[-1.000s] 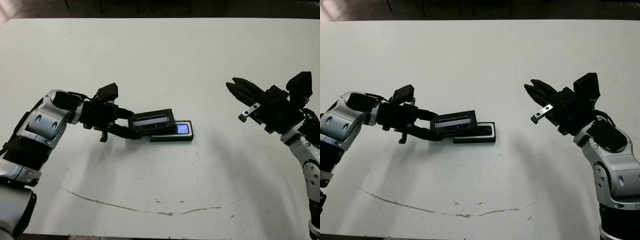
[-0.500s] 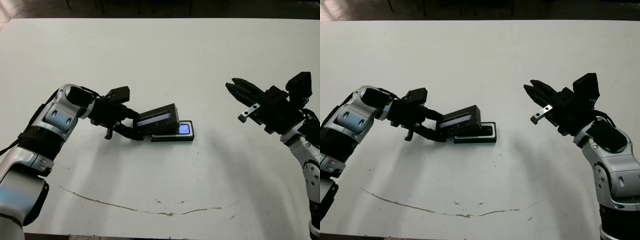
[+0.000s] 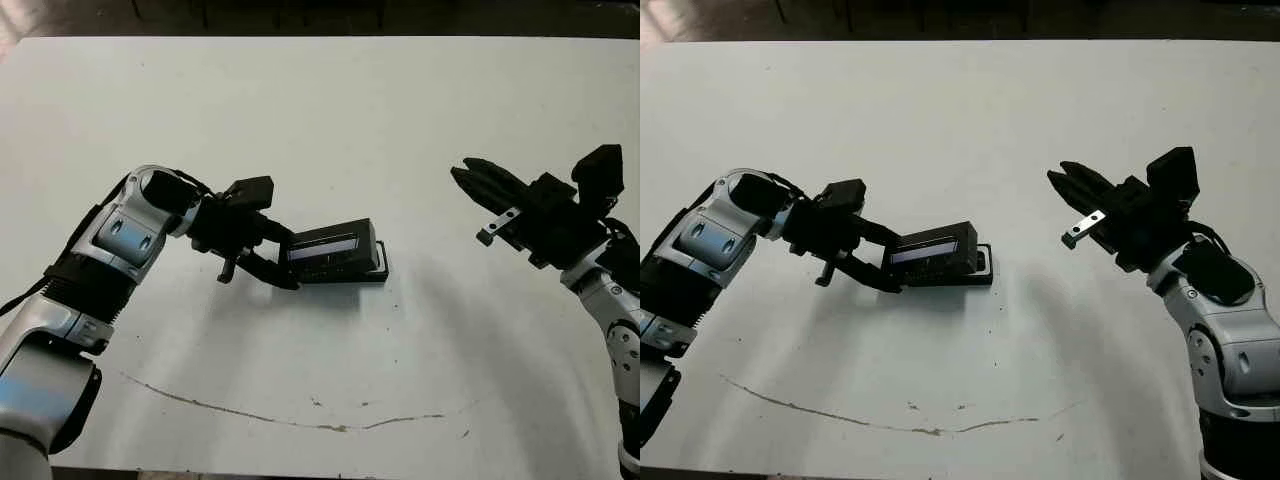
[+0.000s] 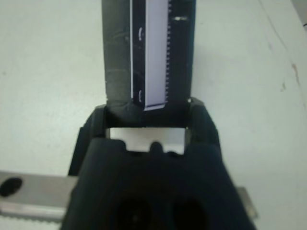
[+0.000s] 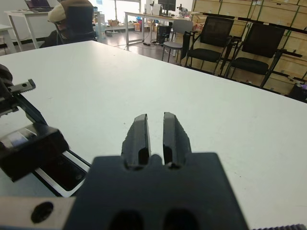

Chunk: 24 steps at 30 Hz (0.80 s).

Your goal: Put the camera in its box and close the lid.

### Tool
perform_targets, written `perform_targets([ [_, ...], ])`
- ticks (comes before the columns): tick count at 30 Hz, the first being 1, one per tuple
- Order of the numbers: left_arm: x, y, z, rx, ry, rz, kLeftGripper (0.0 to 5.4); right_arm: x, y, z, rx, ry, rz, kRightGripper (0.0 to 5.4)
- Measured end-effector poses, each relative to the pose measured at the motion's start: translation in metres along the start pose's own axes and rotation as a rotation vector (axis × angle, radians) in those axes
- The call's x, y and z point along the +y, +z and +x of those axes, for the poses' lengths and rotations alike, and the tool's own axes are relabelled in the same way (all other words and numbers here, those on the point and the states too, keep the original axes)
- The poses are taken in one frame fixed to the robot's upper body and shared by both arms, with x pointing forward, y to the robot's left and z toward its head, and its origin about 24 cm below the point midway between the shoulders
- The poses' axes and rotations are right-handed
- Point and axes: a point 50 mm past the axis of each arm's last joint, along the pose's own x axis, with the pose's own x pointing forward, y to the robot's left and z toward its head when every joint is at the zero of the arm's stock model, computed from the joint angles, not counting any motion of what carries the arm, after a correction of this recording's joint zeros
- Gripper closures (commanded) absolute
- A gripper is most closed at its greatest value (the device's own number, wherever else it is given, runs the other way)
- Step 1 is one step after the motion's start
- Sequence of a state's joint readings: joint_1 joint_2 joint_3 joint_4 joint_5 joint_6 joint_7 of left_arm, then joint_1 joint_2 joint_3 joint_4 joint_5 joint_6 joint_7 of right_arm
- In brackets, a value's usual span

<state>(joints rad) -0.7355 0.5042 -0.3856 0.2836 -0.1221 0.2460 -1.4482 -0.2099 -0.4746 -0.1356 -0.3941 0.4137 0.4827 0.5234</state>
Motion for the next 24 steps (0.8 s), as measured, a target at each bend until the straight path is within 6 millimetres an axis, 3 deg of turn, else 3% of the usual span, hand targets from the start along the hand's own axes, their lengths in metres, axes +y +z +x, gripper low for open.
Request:
perform_targets([
  [17, -0.009, -0.0056, 0.0063, 0.023, 0.187, -0.015, 3.99, 0.0023, -0.0022, -0.0004, 0.003, 0.011, -0.002, 5.4],
  [24, -0.0087, -0.0078, -0.0021, 0.1, 0.244, 0.01, 3.99, 0.0022, -0.0024, -0.0004, 0.004, 0.01, -0.005, 5.4],
])
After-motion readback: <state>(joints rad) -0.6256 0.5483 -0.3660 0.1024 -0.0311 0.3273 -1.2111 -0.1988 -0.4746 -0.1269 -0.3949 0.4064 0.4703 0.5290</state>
